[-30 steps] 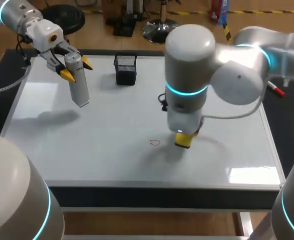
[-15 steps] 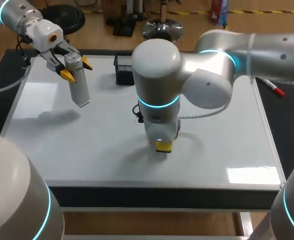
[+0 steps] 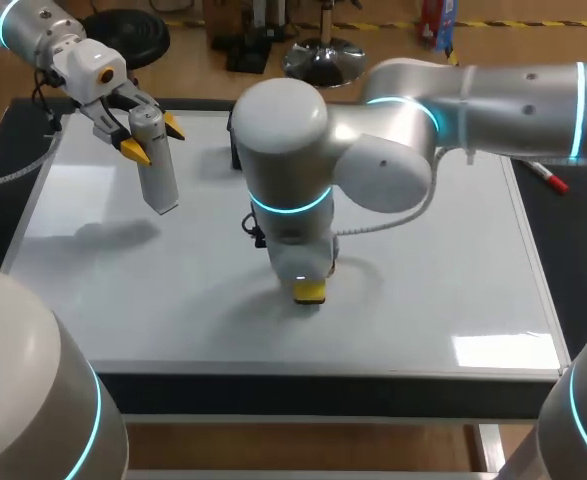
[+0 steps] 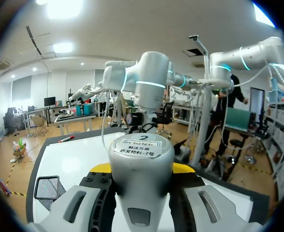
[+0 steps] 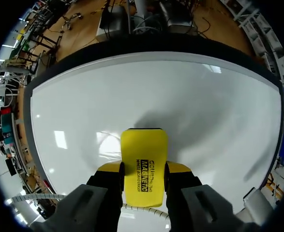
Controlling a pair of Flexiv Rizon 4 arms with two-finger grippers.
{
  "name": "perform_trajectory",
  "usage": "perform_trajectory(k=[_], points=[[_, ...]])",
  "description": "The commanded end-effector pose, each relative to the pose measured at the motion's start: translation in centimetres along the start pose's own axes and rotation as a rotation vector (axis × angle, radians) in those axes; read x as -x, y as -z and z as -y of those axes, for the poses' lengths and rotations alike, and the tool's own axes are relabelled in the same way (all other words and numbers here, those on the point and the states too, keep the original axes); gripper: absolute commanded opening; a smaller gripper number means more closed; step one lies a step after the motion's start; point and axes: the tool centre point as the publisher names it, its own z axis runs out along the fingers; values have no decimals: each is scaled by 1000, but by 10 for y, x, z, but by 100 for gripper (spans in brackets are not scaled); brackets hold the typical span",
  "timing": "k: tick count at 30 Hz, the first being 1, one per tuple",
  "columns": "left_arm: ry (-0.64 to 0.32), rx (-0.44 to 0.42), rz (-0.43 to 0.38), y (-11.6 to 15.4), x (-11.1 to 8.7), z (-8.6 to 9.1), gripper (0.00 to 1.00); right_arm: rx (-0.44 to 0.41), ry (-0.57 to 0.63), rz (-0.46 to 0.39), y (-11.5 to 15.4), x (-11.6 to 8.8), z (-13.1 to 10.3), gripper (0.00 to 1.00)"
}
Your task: Pick up the inspection probe, press it on each red-marked spot on the whiteboard one by one, put down the probe, pick up the eraser, and wipe off all the red marks.
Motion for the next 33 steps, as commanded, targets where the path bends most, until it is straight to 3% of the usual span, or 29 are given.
perform_trajectory(k=[1,14,26,33], points=[[0,4,2,-1,-1,2,0,6,14,-15,-1,9,1,0],[0,4,2,-1,-1,2,0,40,56,-10,-11,15,-2,0],[0,4,2,-1,-1,2,0,71,29,-41,-26,-2,1,0],[0,4,2,-1,-1,2,0,80,-31,-59,-32,-25,6,0]])
